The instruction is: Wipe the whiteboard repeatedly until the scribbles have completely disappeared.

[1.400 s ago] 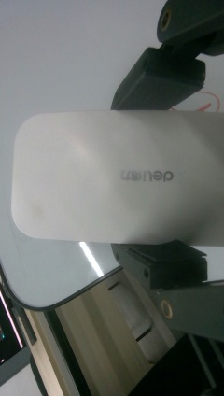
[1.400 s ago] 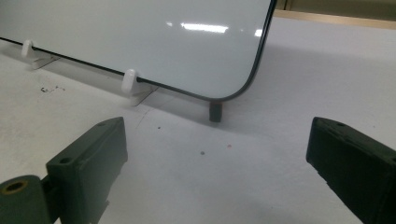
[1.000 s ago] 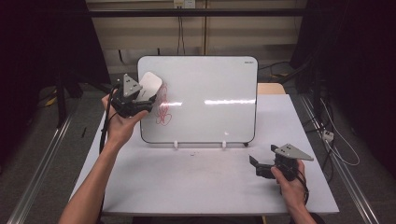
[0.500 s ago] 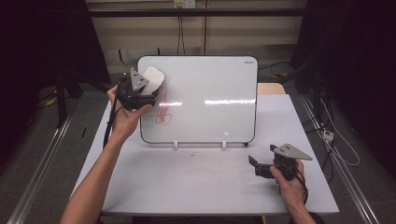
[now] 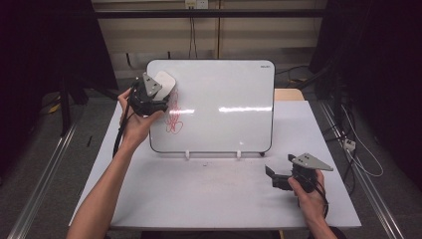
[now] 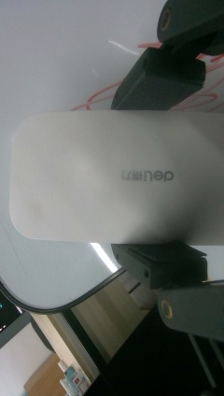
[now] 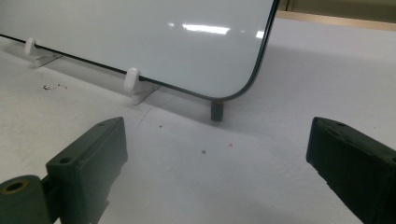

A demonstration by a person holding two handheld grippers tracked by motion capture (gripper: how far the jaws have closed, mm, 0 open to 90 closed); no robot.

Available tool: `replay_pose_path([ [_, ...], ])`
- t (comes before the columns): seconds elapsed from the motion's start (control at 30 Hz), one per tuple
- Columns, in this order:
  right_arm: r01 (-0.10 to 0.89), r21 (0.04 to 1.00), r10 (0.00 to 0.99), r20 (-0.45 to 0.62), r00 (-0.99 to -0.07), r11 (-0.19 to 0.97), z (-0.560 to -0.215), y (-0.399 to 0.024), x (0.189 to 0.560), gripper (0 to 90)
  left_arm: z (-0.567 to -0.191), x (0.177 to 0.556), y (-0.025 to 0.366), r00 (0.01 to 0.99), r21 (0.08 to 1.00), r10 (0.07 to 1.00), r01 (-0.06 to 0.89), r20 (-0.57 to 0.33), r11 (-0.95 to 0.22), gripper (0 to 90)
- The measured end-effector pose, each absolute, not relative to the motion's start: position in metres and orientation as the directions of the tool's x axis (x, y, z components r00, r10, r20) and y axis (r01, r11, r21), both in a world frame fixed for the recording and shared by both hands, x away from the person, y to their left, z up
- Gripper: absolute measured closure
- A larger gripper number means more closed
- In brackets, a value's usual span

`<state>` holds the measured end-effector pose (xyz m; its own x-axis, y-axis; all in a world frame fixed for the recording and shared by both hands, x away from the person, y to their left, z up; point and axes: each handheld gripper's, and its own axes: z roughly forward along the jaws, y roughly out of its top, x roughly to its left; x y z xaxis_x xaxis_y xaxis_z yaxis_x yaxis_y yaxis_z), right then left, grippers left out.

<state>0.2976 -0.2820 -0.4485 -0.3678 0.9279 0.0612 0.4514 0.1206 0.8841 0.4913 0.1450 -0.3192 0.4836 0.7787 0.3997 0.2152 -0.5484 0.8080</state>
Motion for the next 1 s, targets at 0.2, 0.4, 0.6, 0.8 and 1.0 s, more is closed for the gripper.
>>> replay_pose_path([
  [0.2,0.450,0.885,0.927,0.060,-0.371,0.123,-0.4484,-0.2817,0.2976,5.4,-0.3197,0.4907,0.1435,0.476,0.804,0.778,0.213,0.411,-0.555,31.2],
  [0.4,0.451,0.884,0.926,0.061,-0.372,0.123,-0.4482,-0.2814,0.2974,5.4,-0.3216,0.4900,0.1419,0.472,0.808,0.780,0.209,0.410,-0.551,31.2],
  [0.6,0.451,0.884,0.927,0.061,-0.371,0.123,-0.4484,-0.2816,0.2974,5.4,-0.3229,0.4886,0.1411,0.471,0.803,0.777,0.209,0.417,-0.558,31.2],
  [0.8,0.450,0.884,0.927,0.060,-0.371,0.123,-0.4483,-0.2810,0.2975,5.4,-0.3241,0.4876,0.1400,0.471,0.800,0.775,0.208,0.422,-0.562,31.2],
  [1.0,0.449,0.885,0.927,0.058,-0.371,0.125,-0.4484,-0.2810,0.2976,5.4,-0.3257,0.4870,0.1386,0.470,0.802,0.775,0.205,0.422,-0.561,31.2],
])
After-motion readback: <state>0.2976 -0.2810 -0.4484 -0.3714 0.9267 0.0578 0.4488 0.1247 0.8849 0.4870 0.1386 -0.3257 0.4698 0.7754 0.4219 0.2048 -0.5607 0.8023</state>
